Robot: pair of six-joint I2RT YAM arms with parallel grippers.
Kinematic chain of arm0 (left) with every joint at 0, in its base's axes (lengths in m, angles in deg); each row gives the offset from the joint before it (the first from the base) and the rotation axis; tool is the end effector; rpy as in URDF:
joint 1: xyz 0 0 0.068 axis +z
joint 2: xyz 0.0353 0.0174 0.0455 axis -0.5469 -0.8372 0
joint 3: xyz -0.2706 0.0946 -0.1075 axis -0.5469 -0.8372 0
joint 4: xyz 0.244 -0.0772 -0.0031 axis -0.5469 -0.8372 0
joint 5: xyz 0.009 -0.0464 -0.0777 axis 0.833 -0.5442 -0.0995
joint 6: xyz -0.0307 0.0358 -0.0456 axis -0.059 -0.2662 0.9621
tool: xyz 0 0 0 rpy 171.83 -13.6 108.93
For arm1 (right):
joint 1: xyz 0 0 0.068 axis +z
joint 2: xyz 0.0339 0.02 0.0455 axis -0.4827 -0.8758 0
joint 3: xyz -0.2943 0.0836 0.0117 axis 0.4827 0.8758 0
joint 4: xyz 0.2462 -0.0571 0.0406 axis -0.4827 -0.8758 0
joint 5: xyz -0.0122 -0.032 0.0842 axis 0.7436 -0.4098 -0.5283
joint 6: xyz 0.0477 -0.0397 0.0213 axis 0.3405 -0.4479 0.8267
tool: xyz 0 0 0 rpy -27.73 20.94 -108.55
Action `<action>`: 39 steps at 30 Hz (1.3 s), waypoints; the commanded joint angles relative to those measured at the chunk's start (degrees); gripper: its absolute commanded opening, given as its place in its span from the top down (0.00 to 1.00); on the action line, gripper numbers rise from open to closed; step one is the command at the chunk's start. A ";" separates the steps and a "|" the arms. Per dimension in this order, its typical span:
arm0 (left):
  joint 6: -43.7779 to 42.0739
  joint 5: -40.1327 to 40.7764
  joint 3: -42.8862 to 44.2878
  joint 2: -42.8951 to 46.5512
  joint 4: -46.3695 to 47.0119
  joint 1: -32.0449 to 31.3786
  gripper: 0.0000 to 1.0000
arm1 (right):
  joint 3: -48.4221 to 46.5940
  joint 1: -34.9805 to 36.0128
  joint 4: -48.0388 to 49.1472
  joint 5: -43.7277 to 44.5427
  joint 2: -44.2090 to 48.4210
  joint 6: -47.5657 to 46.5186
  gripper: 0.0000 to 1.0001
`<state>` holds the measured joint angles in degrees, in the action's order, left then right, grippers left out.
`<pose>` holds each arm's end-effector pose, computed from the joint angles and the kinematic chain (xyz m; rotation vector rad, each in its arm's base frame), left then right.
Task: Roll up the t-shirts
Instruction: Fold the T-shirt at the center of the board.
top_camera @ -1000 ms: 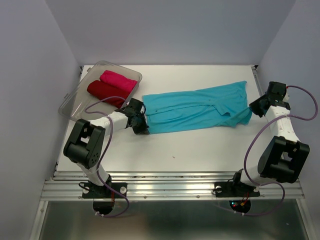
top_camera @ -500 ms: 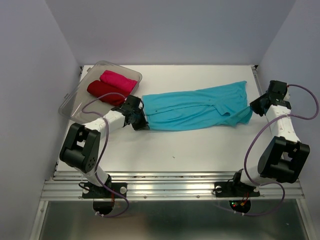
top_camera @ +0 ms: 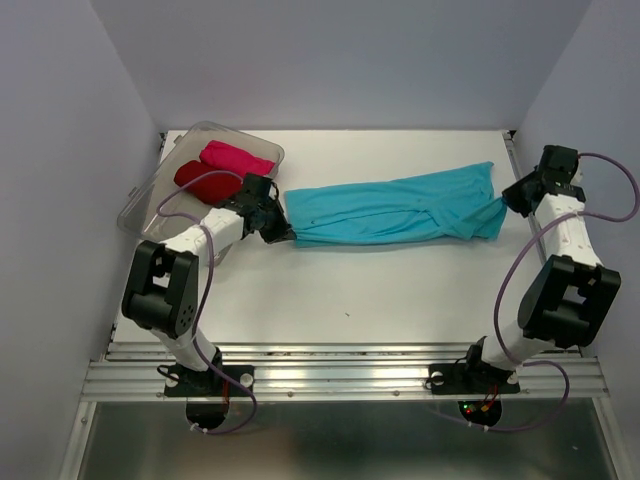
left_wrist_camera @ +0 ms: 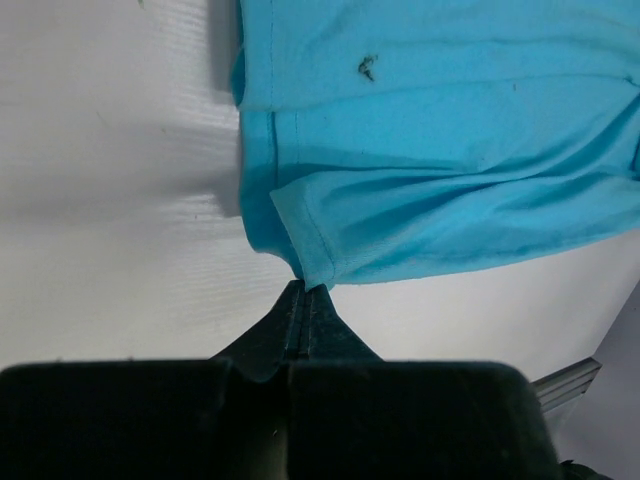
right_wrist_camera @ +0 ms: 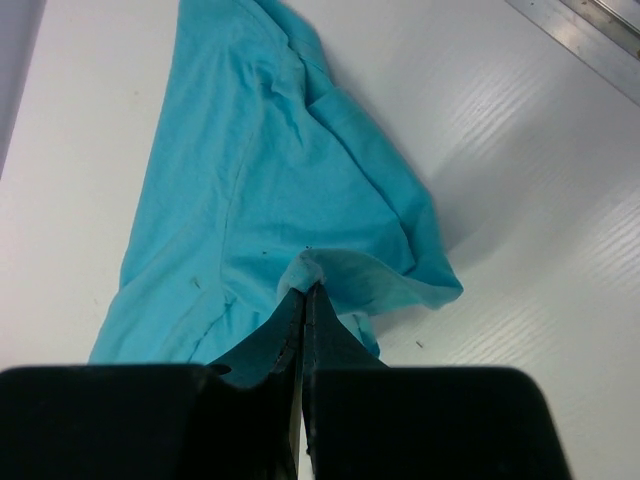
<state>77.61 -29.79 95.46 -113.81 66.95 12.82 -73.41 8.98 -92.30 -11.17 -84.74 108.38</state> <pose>0.3248 -0.1346 0.2402 -0.2886 2.4945 -0.7775 0.3179 -0.1169 0.3138 1.1549 2.0666 0.1090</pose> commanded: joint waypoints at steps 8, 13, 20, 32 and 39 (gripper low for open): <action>-1.84 -0.29 5.77 -5.31 -0.72 2.05 1.00 | -9.28 -0.42 2.25 -4.98 -7.94 -1.31 0.99; -1.93 0.85 6.92 -6.98 -0.90 2.76 1.00 | -12.97 0.10 2.86 -5.78 -12.77 -1.92 0.99; -2.72 2.70 9.64 -9.09 -2.30 3.29 1.00 | -16.84 0.63 2.86 -6.04 -17.96 -3.06 0.99; -3.69 5.07 11.92 -12.52 -4.06 3.37 0.93 | -24.40 1.69 2.86 -5.78 -26.31 -4.03 0.94; -5.27 6.39 14.30 -10.41 -5.64 3.03 0.34 | -26.87 1.69 0.14 -3.50 -25.79 -6.05 0.56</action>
<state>74.03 -25.59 107.06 -126.72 63.43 15.48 -98.19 10.58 -92.19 -16.53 -113.28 104.23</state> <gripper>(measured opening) 0.638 0.373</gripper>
